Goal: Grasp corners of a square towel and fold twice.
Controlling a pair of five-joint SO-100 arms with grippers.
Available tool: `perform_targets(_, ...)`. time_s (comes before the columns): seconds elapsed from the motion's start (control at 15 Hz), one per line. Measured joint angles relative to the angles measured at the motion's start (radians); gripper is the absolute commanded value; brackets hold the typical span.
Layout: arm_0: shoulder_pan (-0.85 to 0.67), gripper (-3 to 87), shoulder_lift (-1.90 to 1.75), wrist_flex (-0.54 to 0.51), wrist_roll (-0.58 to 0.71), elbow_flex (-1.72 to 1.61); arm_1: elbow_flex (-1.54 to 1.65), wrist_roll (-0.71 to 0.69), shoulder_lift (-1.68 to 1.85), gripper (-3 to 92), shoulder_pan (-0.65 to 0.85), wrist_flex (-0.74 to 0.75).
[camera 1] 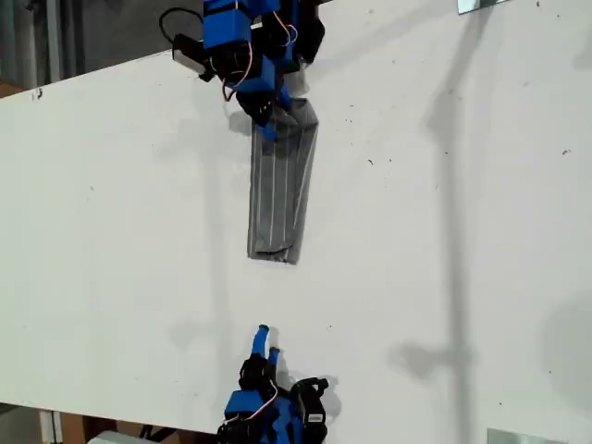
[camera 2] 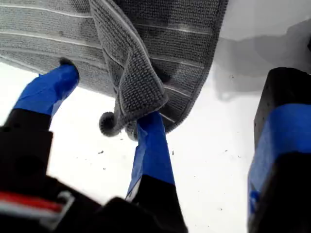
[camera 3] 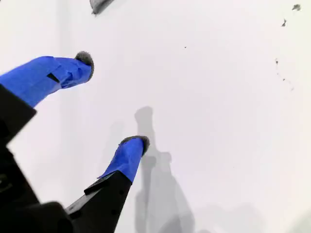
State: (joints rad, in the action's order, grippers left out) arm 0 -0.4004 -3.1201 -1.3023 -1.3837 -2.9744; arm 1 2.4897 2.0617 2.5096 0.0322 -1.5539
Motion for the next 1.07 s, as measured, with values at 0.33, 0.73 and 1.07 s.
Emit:
perform_targets(0.33, 0.031, 28.2, -0.049, -0.021, -0.025, 0.000, -0.100, -0.080, 0.106, 30.5, 0.089, -0.152)
perform_targets(0.73, 0.046, 21.6, 0.078, 0.014, 0.002, 0.086, -0.199, -0.304, 0.026, 31.3, 0.236, -0.164)
perform_targets(1.07, 0.055, 17.2, 1.137, 0.143, 0.221, 0.807, -0.201, -0.330, -0.067, 31.3, 0.173, -0.075)
